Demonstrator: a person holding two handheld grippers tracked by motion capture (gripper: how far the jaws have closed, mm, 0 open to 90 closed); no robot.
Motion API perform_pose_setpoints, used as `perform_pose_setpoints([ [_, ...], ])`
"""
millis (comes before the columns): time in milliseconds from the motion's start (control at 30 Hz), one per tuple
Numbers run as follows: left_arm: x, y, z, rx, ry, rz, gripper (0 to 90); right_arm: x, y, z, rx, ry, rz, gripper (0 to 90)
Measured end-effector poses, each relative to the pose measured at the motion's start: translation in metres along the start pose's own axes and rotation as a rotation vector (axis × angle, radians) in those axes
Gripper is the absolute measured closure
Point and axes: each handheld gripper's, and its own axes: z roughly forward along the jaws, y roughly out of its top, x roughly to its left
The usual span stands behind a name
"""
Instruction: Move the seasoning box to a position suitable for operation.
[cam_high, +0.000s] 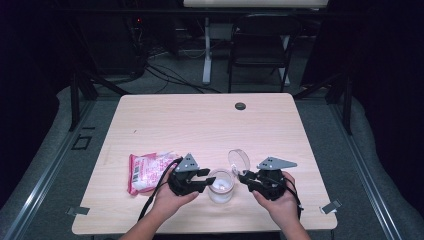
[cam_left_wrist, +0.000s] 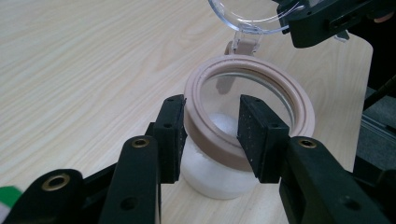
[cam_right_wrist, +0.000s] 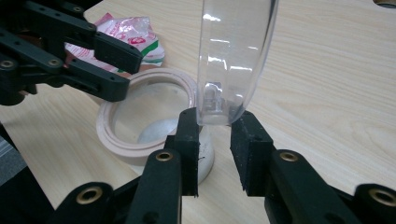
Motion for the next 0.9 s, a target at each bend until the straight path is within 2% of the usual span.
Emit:
perform_pose_setpoints([
  [167, 0.004, -0.004, -0.011, -0.025, 0.032, -0.028, 60.7, -0.005, 0.004, 0.007, -0.013, 0.018, 0.024, 74.3],
  [333, 0.007, -0.009, -0.020, -0.026, 0.058, -0.047, 60.7, -0.011, 0.008, 0.013, -0.012, 0.034, 0.046, 75.5],
  [533, 0.008, -0.017, -0.030, -0.015, 0.114, -0.035, 60.7, -0.016, 0.015, 0.022, -0.010, 0.043, 0.040, 78.1],
  [667, 0.010, -0.022, -0.037, -0.018, 0.133, -0.053, 60.7, -0.018, 0.019, 0.027, -0.006, 0.051, 0.039, 79.9],
  [900, 0.014, -0.032, -0.050, -0.025, 0.175, -0.086, 60.5, -0.025, 0.027, 0.037, -0.024, 0.072, 0.069, 80.2],
])
